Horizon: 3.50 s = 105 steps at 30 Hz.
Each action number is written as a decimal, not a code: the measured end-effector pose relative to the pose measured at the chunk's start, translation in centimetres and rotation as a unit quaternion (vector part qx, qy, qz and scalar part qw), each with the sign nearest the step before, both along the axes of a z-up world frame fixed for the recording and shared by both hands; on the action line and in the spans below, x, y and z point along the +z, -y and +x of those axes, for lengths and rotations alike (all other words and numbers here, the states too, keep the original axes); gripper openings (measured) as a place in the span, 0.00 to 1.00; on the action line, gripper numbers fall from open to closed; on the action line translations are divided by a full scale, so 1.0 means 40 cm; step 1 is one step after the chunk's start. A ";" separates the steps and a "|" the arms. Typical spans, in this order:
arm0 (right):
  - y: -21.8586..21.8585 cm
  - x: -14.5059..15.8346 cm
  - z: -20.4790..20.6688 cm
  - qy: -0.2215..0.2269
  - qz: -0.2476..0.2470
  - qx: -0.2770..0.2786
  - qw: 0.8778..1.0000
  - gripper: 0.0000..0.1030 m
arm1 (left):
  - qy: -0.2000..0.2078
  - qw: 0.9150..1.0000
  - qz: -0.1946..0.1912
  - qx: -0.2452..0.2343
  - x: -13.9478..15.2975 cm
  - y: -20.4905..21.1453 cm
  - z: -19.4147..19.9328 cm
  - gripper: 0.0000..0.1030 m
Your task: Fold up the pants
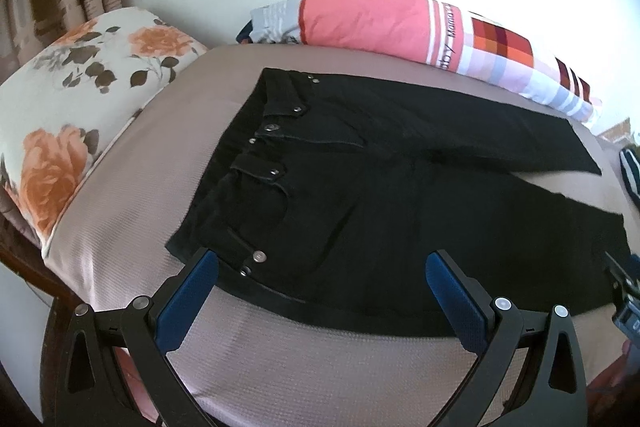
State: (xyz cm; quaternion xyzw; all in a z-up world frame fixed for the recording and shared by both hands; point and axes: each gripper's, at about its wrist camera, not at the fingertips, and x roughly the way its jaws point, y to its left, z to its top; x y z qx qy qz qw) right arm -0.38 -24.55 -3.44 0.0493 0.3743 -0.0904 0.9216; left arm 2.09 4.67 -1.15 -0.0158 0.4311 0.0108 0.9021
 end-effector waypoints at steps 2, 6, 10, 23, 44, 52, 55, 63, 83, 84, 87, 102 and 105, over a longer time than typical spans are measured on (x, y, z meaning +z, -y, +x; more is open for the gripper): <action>0.013 0.001 0.000 0.001 0.014 0.004 1.000 1.00 | 0.003 1.000 -0.002 0.009 0.011 -0.023 0.015 1.00; 0.034 0.021 0.018 0.004 0.035 0.014 0.999 1.00 | 0.003 1.000 -0.020 0.024 0.036 -0.093 0.079 1.00; 0.037 0.071 0.042 0.029 0.070 0.046 0.996 1.00 | -0.005 0.998 -0.055 0.018 0.052 -0.168 0.167 0.97; -0.001 0.122 0.311 0.010 0.128 0.094 0.987 1.00 | -0.067 0.962 -0.261 -0.043 -0.037 -0.362 0.605 0.64; -0.120 0.000 0.617 -0.050 0.154 0.137 0.977 1.00 | -0.168 0.893 -0.410 -0.073 -0.297 -0.423 0.903 0.35; -0.134 -0.035 0.761 -0.071 0.142 0.206 0.966 1.00 | -0.140 0.885 -0.438 -0.072 -0.309 -0.374 0.951 0.35; -0.129 -0.049 0.832 -0.087 0.129 0.246 0.957 1.00 | -0.138 0.877 -0.458 -0.048 -0.326 -0.365 0.958 0.33; -0.103 -0.073 1.004 -0.150 0.092 0.360 0.916 0.99 | -0.071 0.894 -0.430 -0.103 -0.214 -0.341 0.895 0.09; 0.003 -0.145 1.114 -0.298 -0.005 0.537 0.789 0.35 | 0.014 0.915 -0.368 -0.164 0.013 -0.308 0.737 0.09; 0.009 -0.148 1.110 -0.298 -0.013 0.533 0.791 0.27 | 0.014 0.918 -0.363 -0.161 0.014 -0.304 0.737 0.09; 0.022 -0.146 1.083 -0.278 -0.041 0.523 0.805 0.12 | 0.012 0.923 -0.351 -0.156 0.019 -0.292 0.735 0.09; 0.043 0.088 0.655 -0.078 -0.162 0.372 0.911 0.07 | 0.016 0.932 -0.311 -0.184 0.070 -0.292 0.549 0.09; 0.042 0.117 0.562 -0.072 -0.147 0.365 0.917 0.07 | 0.011 0.930 -0.306 -0.203 0.073 -0.300 0.447 0.11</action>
